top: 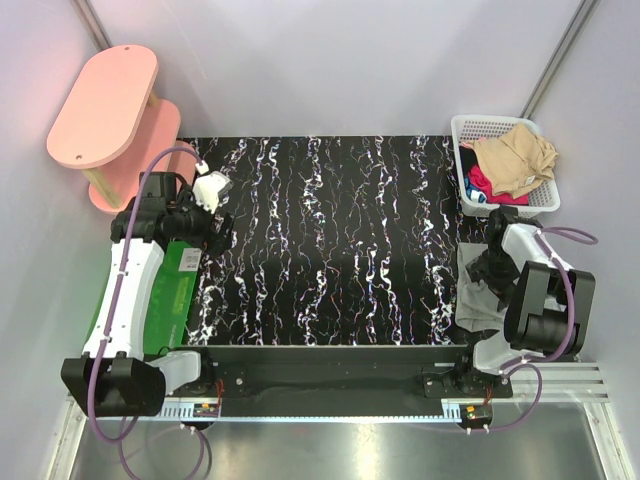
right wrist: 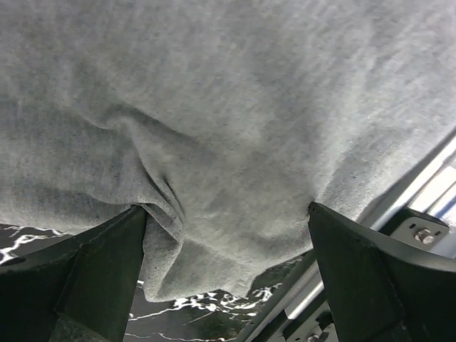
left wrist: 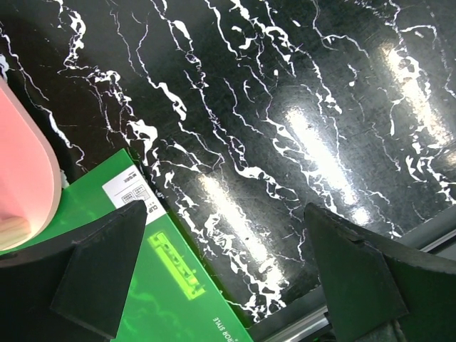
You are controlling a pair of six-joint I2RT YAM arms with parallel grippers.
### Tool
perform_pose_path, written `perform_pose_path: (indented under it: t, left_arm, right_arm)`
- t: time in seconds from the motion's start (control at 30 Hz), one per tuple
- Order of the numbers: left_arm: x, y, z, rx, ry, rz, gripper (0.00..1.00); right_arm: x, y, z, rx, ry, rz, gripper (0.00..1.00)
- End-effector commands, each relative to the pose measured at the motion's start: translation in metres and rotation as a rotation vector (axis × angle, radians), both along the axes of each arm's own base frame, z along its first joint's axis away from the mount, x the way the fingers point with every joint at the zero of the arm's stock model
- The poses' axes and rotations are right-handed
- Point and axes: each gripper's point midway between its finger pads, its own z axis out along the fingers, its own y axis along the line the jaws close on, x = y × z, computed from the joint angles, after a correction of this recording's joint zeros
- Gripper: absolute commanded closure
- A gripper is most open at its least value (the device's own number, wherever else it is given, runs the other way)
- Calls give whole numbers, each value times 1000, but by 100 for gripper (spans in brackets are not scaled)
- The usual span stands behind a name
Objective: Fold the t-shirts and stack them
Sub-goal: Move the tshirt to the center of the board
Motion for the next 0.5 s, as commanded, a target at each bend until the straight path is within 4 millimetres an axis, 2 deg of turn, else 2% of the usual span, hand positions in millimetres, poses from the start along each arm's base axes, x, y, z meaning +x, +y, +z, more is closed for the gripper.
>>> perform_pose_path:
  t: [0.0, 0.07, 0.13, 0.17, 0.23, 0.33, 0.37, 0.4, 0.43, 0.47]
  left_arm:
    - [1, 4, 6, 25, -31, -2, 1]
    - [2, 3, 8, 19, -32, -1, 1]
    - [4, 2, 11, 17, -35, 1, 1]
    - [5, 3, 11, 19, -37, 4, 1]
    - [6, 4, 14, 21, -44, 7, 1]
    - [8, 4, 17, 20, -50, 9, 1]
    - [9, 4, 17, 16, -46, 16, 1]
    - [10, 4, 17, 14, -46, 18, 1]
    - [10, 3, 19, 10, -48, 17, 1]
    - [10, 3, 19, 7, -49, 19, 1]
  right_arm:
    - [20, 12, -12, 78, -61, 21, 0]
    - [23, 25, -34, 168, -30, 64, 0]
    - [21, 52, -55, 313, -6, 122, 0]
    - [26, 60, -62, 351, -23, 144, 0]
    - [26, 74, -62, 382, -3, 204, 0]
    - [43, 102, -53, 460, -66, 286, 0]
    - [42, 119, -52, 471, -49, 343, 0]
    - [53, 127, -46, 468, -67, 376, 0]
    - [54, 141, -46, 476, -57, 420, 0]
    - [54, 161, -43, 484, -45, 482, 0]
